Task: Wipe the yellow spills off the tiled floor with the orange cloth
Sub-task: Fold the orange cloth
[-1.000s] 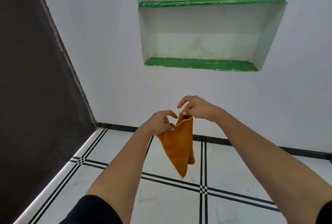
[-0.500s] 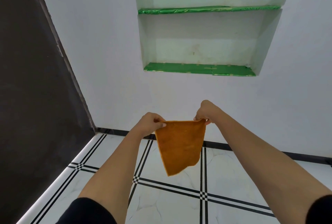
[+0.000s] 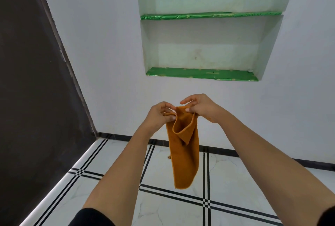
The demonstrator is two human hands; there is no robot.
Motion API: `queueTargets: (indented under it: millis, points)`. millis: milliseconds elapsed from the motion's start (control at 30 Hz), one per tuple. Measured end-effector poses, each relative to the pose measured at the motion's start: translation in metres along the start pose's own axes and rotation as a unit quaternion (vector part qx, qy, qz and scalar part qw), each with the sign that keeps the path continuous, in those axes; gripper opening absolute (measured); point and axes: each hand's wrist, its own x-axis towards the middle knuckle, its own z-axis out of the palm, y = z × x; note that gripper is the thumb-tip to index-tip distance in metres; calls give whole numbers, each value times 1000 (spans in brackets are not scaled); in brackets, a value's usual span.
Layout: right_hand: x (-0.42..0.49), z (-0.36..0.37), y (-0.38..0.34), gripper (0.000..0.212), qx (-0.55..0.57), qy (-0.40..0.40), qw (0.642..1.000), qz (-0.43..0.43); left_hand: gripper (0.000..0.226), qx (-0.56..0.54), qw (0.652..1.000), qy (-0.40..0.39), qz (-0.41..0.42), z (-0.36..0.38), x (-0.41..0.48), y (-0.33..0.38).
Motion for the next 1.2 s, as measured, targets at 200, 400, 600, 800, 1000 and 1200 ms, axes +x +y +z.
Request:
queueTargets:
  millis: [200, 400, 600, 800, 1000, 1200]
  points:
    - [2, 1, -6, 25, 31, -52, 998, -6, 50, 31, 999, -11, 12, -1, 2, 11]
    - [-1, -4, -3, 21, 3, -34, 998, -47, 12, 80, 997, -8, 3, -6, 9, 17]
    - [-6, -9, 10, 26, -146, -112, 982, -33, 19, 66, 997, 25, 20, -10, 12, 27]
    - [-9, -16, 20, 25, -285, -73, 950, -106, 20, 69, 994, 82, 14, -23, 14, 28]
    - [-6, -30, 4, 18, -96, 14, 990, -102, 22, 24, 998, 63, -6, -39, 12, 26]
    - [12, -52, -36, 38, 250, 64, 966, -21, 43, -182, 981, 74, -6, -49, 37, 81]
